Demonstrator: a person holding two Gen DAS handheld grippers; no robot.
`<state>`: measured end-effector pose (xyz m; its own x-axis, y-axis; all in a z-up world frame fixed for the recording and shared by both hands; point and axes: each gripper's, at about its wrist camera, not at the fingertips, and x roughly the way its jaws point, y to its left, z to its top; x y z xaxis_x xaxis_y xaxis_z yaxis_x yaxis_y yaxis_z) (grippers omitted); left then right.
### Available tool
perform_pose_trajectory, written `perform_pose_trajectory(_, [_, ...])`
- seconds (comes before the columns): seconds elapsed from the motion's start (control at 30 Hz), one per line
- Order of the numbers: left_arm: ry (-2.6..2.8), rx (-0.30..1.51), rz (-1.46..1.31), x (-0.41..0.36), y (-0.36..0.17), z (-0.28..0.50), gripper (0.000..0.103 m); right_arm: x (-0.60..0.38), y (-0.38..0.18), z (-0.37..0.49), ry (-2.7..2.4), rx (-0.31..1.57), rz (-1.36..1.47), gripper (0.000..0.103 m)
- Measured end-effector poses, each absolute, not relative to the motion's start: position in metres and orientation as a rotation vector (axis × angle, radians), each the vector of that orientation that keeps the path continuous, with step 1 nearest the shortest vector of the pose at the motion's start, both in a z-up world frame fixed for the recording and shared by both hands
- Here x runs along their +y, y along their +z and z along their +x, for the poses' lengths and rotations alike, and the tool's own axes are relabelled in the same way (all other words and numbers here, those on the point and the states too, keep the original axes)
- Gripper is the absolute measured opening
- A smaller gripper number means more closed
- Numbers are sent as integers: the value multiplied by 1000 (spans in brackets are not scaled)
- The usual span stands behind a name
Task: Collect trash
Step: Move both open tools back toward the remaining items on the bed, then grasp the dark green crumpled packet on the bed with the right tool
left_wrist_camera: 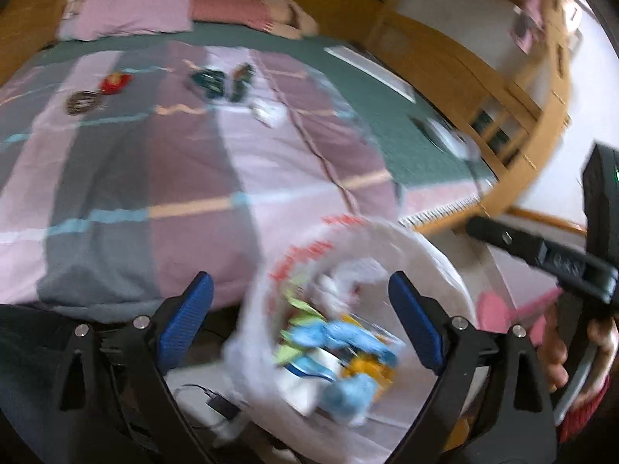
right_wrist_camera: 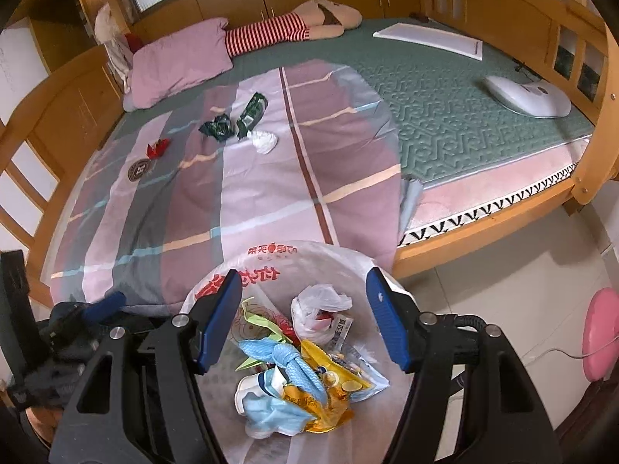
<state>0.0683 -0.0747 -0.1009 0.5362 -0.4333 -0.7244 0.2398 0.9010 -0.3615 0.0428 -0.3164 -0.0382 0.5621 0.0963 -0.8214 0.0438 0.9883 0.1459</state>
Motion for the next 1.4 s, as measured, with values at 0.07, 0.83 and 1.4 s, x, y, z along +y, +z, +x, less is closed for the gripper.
perform_pose_trajectory(0.07, [-332, 894, -216, -59, -101, 76, 92, -310, -41, 47, 35, 981, 153, 66])
perform_pose_trajectory(0.83, [234, 829, -233, 91, -129, 210, 96, -196, -69, 245, 130, 911, 194, 71])
perform_pose_trajectory(1.4, [248, 988, -488, 122, -174, 216, 96, -114, -181, 456, -8, 1047, 224, 67])
